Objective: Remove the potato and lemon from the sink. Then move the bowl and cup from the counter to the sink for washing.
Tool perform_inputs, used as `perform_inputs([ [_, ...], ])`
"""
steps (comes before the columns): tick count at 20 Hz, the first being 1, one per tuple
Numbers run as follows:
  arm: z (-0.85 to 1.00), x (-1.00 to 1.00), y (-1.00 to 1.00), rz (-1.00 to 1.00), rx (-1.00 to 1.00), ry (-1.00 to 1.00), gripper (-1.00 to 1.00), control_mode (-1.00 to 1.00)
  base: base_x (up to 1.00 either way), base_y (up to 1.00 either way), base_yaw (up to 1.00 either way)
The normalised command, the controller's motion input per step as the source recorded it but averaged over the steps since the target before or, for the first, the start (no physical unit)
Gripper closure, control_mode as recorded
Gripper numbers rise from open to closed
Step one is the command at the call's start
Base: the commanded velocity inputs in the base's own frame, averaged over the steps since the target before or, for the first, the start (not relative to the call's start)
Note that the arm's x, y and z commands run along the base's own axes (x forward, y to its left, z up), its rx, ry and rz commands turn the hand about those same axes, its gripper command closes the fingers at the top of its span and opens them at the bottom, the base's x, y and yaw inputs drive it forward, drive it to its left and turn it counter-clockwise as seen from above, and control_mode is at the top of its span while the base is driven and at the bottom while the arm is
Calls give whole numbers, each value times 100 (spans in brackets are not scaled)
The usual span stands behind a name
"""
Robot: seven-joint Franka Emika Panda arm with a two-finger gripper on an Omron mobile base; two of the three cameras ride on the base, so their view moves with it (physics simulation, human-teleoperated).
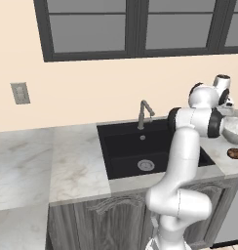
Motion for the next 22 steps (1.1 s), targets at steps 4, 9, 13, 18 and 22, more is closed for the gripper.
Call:
perform_inputs([
  [4, 12, -35, -11, 20, 0, 0, -100, -100, 0, 0, 0],
  [9, 6, -38, -8, 29, 0, 0, -100, -100, 0, 0, 0],
  [13, 3, -35, 0, 29, 0, 0, -100, -100, 0, 0, 0],
  [18, 4, -28, 0, 22, -1, 0, -100, -100, 0, 0, 0],
  [22, 2, -12, 0, 15, -5, 2, -100, -100, 0, 0, 0],
])
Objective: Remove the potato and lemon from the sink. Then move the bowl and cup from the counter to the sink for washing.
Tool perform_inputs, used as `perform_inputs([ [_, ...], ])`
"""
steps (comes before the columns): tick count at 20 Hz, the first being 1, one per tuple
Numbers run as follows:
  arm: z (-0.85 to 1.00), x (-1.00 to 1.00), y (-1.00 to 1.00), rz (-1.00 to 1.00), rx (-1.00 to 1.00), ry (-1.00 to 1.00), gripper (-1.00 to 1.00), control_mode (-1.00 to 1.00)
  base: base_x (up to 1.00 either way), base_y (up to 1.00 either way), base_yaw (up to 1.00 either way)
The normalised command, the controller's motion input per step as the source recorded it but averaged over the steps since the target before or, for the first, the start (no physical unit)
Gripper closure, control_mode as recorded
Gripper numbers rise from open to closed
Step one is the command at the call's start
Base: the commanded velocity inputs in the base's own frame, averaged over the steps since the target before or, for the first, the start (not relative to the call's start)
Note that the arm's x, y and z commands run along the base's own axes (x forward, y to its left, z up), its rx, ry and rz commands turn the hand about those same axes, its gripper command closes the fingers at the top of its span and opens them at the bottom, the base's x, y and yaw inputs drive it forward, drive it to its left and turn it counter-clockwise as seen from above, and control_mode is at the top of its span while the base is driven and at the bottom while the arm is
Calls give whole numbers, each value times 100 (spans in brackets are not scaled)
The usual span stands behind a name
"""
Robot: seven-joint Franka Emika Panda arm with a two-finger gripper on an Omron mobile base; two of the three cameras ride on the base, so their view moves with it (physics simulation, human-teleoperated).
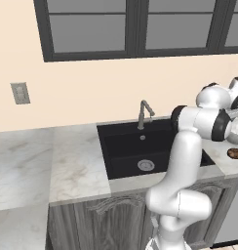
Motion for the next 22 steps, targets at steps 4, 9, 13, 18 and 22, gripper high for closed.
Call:
perform_inputs([
  [4, 0, 0, 3, 11, -13, 1, -100, -100, 0, 0, 0],
  [9, 0, 0, 1, 6, -14, 2, -100, -100, 0, 0, 0],
  [13, 0, -4, 0, 4, -3, 3, -100, -100, 0, 0, 0],
  [18, 0, -11, 0, 0, 0, 7, -100, -100, 0, 0, 0],
  [22, 0, -10, 0, 0, 0, 4, -100, -100, 0, 0, 0],
])
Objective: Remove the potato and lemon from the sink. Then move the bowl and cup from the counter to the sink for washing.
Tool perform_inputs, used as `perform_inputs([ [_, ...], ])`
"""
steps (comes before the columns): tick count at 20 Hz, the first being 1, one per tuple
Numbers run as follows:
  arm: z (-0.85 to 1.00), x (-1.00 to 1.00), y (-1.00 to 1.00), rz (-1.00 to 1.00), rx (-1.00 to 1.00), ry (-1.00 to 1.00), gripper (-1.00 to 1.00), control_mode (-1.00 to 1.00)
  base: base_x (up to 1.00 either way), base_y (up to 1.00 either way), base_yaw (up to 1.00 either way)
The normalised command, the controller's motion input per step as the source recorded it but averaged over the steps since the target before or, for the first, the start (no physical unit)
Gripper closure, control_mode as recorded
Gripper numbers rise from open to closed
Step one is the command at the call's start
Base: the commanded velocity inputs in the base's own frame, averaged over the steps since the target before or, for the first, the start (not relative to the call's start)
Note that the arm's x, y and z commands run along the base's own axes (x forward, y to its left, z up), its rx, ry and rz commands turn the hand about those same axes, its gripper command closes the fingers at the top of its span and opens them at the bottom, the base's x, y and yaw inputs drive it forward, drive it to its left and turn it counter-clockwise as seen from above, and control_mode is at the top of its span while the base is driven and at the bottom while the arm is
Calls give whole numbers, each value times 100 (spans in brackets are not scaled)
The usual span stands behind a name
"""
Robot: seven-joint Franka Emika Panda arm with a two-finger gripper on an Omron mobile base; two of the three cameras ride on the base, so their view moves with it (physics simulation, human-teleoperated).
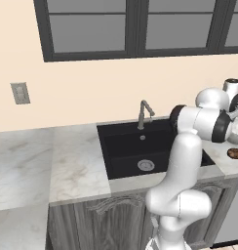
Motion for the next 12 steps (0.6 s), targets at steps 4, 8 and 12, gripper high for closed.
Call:
perform_inputs([
  [4, 0, -4, -1, 0, 0, 0, -100, -100, 0, 0, 0],
  [8, -5, 0, 0, 0, 0, 0, -100, -100, 0, 0, 0],
  [12, -8, 0, -4, 0, 0, 0, -100, -100, 0, 0, 0],
])
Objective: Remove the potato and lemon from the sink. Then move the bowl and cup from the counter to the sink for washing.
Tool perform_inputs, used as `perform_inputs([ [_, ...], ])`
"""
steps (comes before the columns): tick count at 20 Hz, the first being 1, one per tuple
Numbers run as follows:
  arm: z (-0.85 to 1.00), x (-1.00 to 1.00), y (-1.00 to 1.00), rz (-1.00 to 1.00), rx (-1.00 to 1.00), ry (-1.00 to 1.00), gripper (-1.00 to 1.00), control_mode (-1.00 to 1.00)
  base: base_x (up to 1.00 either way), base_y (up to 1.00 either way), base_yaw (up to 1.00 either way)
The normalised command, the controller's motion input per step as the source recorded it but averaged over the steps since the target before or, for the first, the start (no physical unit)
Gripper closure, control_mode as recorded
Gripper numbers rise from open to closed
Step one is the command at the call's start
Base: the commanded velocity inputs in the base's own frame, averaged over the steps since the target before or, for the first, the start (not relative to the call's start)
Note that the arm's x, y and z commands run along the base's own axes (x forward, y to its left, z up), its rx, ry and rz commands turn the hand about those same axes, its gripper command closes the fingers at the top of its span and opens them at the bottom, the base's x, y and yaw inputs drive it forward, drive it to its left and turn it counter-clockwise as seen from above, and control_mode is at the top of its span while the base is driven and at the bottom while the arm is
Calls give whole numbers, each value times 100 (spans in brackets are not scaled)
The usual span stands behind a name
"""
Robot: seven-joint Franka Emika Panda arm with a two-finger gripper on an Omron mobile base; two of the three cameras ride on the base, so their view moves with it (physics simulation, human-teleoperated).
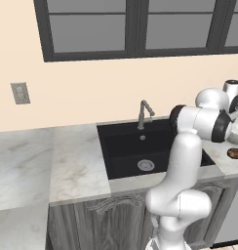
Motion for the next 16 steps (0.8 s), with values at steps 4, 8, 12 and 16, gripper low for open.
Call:
perform_inputs([
  [4, -11, 0, -3, 0, 0, 0, -100, -100, 0, 0, 0],
  [8, -10, 0, -7, 0, 0, 0, -100, -100, 0, 0, 0],
  [12, -9, 0, -7, 0, 0, 0, -100, -100, 0, 0, 0],
  [16, -8, 0, -7, 0, 0, 0, -100, -100, 0, 0, 0],
])
